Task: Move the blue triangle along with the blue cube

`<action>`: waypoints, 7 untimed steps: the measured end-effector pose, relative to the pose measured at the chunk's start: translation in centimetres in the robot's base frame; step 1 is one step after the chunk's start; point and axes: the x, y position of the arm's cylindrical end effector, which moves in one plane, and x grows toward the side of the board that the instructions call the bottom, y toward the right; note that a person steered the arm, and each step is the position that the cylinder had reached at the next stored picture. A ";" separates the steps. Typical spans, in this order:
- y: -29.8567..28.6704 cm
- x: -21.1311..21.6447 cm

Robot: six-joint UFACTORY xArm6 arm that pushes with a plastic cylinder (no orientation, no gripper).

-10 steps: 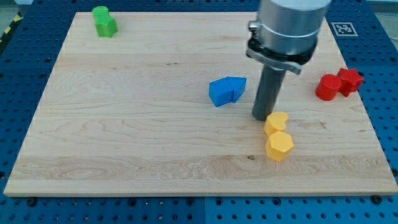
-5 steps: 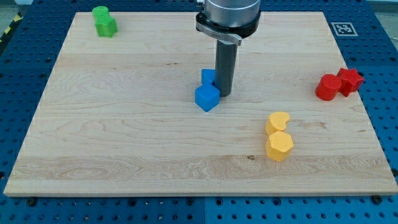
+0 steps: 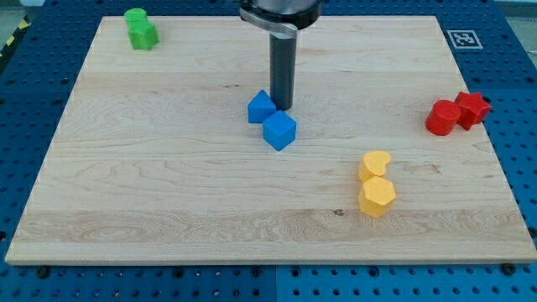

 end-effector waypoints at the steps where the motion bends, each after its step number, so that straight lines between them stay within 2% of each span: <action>1: 2.2 0.8; 3: 2.1 4.2; 4: -1.5 4.0; 5: -1.4 4.4; 6: 1.3 6.9; 7: -0.7 8.7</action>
